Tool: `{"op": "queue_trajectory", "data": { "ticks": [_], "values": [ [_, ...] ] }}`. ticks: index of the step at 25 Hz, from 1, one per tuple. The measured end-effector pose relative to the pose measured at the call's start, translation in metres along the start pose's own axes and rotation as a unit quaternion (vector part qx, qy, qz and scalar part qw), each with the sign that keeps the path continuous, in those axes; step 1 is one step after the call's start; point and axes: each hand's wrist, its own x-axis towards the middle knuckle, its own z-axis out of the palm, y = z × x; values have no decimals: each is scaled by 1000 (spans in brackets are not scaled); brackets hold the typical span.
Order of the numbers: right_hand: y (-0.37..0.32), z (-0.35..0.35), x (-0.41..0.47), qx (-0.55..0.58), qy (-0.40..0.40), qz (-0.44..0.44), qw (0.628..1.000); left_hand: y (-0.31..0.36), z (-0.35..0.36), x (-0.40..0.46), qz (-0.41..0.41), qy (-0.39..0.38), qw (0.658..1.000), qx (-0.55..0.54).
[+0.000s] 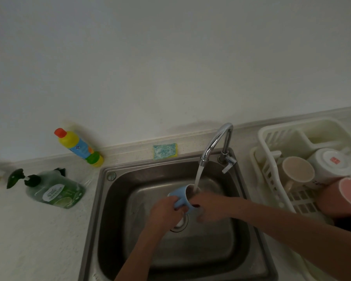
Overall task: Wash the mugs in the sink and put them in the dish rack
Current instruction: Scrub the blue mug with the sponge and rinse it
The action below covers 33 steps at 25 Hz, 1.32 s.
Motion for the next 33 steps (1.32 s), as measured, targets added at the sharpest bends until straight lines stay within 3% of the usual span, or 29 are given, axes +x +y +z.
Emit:
{"op": "queue_trajectory", "data": {
  "ticks": [2,7,10,13,16,21,24,28,33],
  "values": [
    [2,-4,4,24,35,22,999,0,-3,3,-6,7,1000,-9],
    [-3,-9,-2,18,-5,18,1000,0,-4,2,-6,-10,1000,-19],
    [5,-9,3,49,46,26,997,0,-4,3,5,-2,1000,-14],
    [-6,-11,0,38,-6,12,999,-3,-5,7,7,9,1000,-7],
    [-1,-13,2,59,55,19,997,-1,-8,8,6,33,999,1],
    [-8,-17,-5,67,9,-6,998,-1,-7,9,12,-6,1000,10],
    [-5,-19,-3,104,77,9,992,-1,-5,13,15,0,1000,-3],
    [-14,-17,2,51,-18,26,998,-1,-5,13,7,4,1000,-5],
    [-4,-22,2,81,21,35,996,2,-13,14,2,11,1000,7]
  ]
}}
